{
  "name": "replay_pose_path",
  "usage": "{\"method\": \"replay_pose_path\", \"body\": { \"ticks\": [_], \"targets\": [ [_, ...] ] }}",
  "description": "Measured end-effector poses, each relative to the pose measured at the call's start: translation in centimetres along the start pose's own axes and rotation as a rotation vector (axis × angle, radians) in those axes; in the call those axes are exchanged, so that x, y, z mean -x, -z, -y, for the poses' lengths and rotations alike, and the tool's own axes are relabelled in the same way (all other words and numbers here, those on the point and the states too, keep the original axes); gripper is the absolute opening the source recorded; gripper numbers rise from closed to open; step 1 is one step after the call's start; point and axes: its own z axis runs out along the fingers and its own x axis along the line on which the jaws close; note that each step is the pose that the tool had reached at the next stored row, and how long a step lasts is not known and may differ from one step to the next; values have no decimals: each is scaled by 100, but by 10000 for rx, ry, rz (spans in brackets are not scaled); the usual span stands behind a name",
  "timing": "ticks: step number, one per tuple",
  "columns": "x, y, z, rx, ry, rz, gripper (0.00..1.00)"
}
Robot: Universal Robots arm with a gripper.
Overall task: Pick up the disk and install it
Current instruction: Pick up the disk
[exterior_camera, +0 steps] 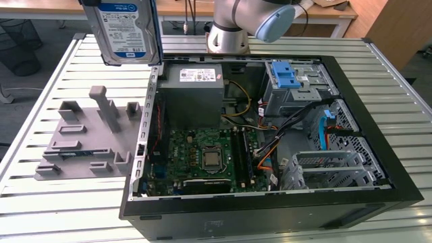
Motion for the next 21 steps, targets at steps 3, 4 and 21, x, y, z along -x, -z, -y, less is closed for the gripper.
{"method": "replay_pose_path", "body": {
  "ticks": [3, 4, 21],
  "targets": [
    [0, 0, 14, 0, 1, 1, 36],
    [0, 0, 20, 0, 0, 0, 36],
    [0, 2, 220, 0, 0, 1, 36]
  ]
}}
